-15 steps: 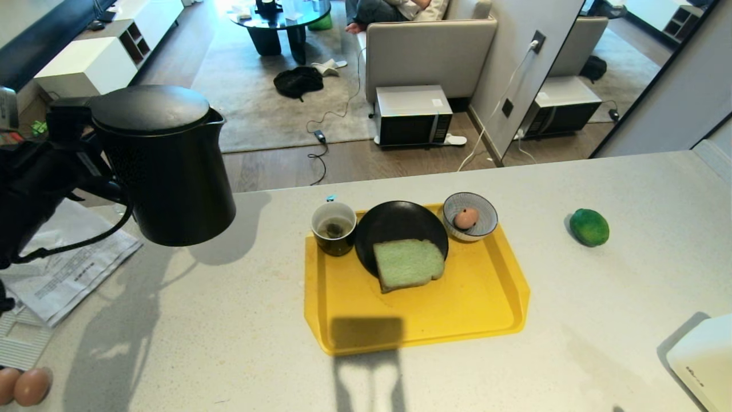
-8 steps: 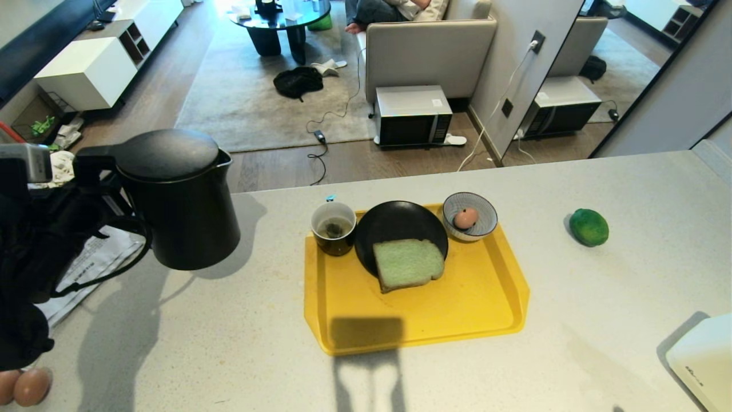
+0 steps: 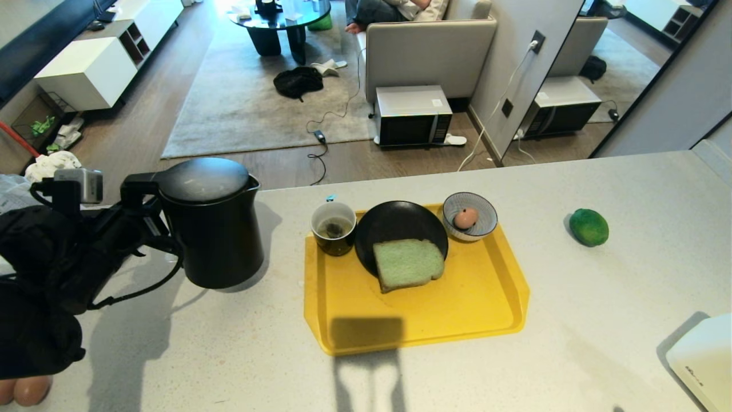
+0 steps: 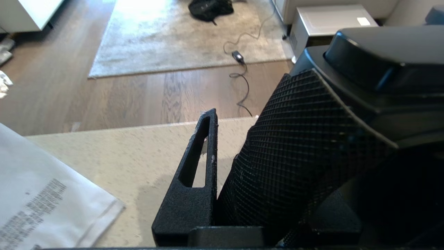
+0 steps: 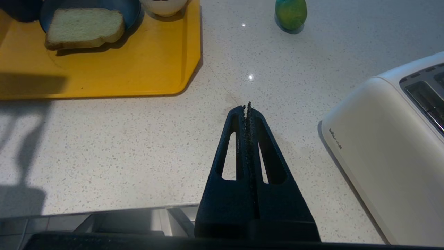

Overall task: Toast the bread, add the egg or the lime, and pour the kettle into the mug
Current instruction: Put the kettle back

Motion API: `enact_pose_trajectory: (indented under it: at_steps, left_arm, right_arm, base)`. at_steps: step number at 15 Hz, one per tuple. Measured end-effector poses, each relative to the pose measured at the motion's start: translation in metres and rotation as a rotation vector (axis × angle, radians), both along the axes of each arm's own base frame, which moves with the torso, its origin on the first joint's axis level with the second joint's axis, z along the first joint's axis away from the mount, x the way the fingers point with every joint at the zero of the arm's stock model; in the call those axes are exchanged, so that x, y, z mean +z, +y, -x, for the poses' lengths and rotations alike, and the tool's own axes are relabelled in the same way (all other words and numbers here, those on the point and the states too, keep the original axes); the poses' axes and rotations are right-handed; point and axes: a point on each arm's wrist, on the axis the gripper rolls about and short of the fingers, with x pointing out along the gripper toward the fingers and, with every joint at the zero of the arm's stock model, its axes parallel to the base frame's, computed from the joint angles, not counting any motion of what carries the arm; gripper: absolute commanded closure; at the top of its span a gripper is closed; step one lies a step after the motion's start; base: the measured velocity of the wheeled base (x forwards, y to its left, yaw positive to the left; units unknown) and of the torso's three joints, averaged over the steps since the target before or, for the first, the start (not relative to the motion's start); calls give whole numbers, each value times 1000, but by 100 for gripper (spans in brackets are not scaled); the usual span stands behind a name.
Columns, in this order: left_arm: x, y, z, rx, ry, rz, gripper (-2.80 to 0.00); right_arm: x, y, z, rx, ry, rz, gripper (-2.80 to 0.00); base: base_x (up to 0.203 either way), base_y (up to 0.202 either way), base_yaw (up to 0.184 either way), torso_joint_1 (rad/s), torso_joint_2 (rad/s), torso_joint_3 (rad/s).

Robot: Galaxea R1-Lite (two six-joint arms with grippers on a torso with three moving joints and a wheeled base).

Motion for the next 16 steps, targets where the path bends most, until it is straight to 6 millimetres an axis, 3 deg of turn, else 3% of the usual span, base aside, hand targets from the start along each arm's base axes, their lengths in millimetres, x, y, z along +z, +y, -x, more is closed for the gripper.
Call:
enact_pose_trajectory:
  at_steps: [3, 9, 16]
  left_arm:
    - [-6, -3, -13, -14, 6, -6, 0]
    - [1, -6, -42, -30, -65, -19, 0]
    - [-16, -13, -59, -50, -36, -25, 0]
  right_arm:
    - [0, 0, 0, 0, -1, 0, 0]
    - [0, 0, 0, 0, 0, -1, 0]
    - [0, 0, 0, 1, 0, 0, 0]
  base:
    - [0, 0, 0, 0, 0, 0]
    - [0, 0, 0, 0, 0, 0]
    - [0, 0, 0, 0, 0, 0]
